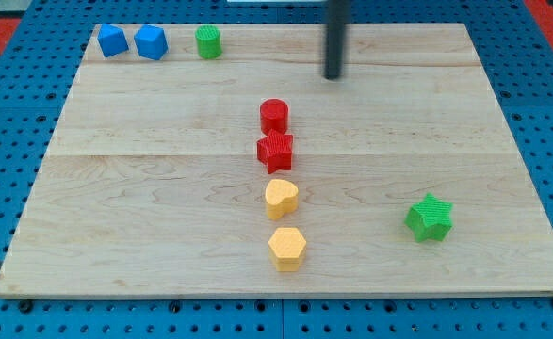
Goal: Place the green star right to the yellow heart
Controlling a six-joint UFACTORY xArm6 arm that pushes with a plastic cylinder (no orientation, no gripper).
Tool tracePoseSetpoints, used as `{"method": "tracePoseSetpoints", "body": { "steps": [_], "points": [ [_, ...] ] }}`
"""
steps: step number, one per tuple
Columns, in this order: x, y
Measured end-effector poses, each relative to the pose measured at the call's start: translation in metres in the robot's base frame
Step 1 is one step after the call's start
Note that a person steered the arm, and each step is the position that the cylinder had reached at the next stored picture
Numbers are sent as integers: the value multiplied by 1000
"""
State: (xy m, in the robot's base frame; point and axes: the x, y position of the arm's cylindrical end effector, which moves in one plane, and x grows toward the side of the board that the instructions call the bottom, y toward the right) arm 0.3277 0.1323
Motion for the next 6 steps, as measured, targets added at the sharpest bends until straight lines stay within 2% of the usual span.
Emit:
{"method": "tracePoseSetpoints", "body": {
  "steps": [1,2,3,4,5,6],
  "points": [
    [89,110],
    [184,123],
    [221,53],
    [255,45],
    [237,24],
    [179,8]
  ]
}}
